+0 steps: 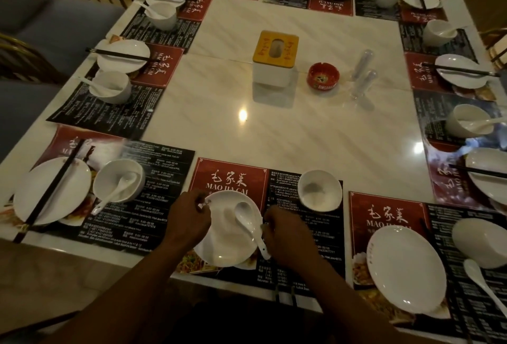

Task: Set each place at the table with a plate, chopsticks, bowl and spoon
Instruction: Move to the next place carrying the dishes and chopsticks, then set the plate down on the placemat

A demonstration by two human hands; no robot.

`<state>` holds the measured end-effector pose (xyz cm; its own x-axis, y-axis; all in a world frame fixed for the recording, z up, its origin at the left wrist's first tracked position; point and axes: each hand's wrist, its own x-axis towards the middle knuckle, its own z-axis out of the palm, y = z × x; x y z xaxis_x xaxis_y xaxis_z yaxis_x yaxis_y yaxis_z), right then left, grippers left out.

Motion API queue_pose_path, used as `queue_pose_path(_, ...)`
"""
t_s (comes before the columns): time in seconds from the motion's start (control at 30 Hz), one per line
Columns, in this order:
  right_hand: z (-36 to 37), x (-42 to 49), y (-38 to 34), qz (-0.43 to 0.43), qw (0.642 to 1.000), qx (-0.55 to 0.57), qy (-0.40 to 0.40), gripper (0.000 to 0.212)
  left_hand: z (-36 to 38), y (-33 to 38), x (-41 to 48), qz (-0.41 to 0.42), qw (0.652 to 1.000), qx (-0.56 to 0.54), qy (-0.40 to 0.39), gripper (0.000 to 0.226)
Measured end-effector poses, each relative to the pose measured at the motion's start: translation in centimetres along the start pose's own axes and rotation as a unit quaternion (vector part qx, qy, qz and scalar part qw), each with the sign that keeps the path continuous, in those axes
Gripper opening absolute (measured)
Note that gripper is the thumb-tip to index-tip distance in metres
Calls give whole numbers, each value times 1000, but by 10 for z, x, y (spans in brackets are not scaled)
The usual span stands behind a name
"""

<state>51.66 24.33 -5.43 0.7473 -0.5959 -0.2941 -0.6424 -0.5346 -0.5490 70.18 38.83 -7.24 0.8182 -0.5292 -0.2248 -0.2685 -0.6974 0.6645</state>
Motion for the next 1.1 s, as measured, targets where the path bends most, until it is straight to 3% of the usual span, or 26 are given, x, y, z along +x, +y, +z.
queue_pose_path(0.1, 29, -10, -7, 15, 997, -40, -67, 31, -1, -2, -6, -1, 1000, 18, -15, 38)
queue_pose_path(0.33, 37, -15, -6, 68, 996, 18, -61, 26, 5, -3, -19, 8, 997, 20, -73, 38)
queue_pose_path(0.5, 26, -32, 16, 134, 984, 121, -5, 24, 16, 2, -25, 25, 995, 2, -95, 38)
queue_pose_path(0.73, 4, -77, 84, 237, 963, 119, 52, 23, 40, 15, -32, 67, 989, 11, -134, 35)
queue_pose_path(1.1, 23, -75, 101, 222, 968, 60, 104, 13, 14, 0, -24, 33, 996, 10, -82, 40)
